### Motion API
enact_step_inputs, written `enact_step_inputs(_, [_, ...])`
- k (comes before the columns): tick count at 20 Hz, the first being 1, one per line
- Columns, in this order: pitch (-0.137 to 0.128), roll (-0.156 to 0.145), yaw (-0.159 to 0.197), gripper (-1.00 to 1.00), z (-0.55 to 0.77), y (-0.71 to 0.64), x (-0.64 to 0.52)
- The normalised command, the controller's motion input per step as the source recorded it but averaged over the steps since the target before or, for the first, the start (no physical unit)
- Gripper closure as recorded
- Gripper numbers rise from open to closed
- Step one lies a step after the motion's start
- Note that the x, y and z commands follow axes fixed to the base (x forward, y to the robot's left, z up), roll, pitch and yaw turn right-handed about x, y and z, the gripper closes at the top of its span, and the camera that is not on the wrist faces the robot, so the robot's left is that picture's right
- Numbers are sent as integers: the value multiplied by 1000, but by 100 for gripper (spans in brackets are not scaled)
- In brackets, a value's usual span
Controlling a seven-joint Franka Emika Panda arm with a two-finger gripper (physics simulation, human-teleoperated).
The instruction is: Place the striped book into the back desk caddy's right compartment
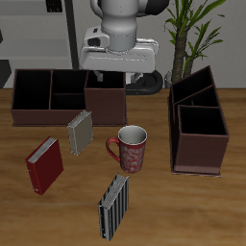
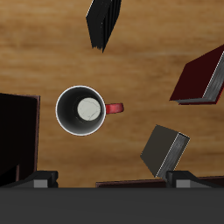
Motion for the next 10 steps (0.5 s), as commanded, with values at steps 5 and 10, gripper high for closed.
enact_step_inputs(5, [-30,5,6,-100,118,73,381])
enact_step_inputs(10, [-4,-31,5,-100,56,7,526])
